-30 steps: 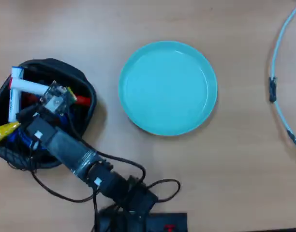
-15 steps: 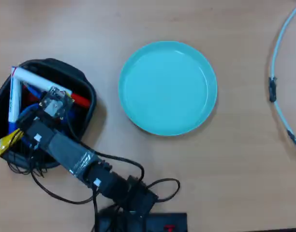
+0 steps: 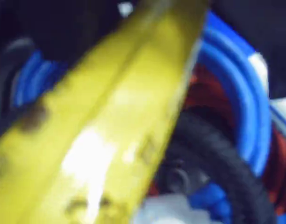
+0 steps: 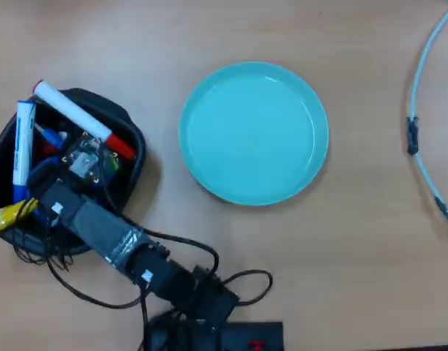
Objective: Pick up the yellow instant coffee stick, then put it in the black bowl
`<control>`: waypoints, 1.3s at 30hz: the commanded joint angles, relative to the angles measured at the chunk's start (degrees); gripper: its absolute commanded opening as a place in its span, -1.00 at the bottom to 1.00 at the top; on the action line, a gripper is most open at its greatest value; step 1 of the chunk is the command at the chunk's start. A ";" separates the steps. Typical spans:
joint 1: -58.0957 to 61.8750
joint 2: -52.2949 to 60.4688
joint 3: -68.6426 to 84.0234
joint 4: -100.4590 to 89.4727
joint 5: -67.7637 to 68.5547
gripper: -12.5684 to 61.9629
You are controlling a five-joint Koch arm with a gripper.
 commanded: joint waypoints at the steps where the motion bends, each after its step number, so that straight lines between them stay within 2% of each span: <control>1: 0.00 5.10 -2.55 4.39 -0.09 0.12; 13: 2.11 8.53 -11.95 22.15 0.00 0.13; 27: 6.77 13.80 -13.54 25.93 -0.44 0.11; 39: 34.37 13.80 -11.16 23.64 -15.64 0.11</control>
